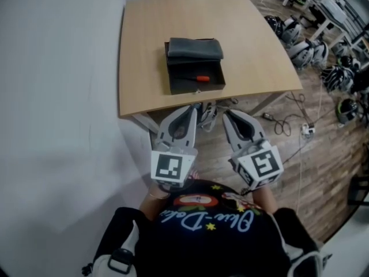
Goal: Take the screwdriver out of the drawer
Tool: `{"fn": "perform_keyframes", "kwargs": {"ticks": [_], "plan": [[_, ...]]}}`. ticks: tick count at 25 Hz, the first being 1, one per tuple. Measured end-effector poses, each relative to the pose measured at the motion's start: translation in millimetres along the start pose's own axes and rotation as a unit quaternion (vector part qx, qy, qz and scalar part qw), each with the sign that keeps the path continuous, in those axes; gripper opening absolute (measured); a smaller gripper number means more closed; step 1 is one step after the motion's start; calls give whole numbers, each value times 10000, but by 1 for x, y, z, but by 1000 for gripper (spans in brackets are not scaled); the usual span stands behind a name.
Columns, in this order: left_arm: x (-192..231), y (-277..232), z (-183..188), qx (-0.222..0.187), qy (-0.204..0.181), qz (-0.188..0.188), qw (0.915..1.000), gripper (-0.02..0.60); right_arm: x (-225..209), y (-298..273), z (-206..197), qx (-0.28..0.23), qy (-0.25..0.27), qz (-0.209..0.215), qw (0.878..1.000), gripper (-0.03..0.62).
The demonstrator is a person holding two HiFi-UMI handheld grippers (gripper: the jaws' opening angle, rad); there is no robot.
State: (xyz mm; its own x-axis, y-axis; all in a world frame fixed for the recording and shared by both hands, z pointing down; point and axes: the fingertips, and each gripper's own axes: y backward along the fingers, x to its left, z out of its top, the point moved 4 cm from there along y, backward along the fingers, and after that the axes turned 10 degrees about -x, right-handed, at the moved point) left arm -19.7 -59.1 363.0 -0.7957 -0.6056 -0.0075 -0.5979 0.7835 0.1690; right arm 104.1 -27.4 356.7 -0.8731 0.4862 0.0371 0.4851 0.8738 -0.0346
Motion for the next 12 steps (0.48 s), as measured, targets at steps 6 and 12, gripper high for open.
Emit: {"fn": "perform_keyframes", "kwargs": {"ticks": [6, 12], "plan": [[44, -15, -3, -9, -86, 100, 9999, 0, -8, -47, -2, 161, 20, 61, 9999, 0], [71, -25, -8, 53, -26, 137, 9999, 0, -7, -79, -9, 437, -31, 220, 9988, 0]]}}
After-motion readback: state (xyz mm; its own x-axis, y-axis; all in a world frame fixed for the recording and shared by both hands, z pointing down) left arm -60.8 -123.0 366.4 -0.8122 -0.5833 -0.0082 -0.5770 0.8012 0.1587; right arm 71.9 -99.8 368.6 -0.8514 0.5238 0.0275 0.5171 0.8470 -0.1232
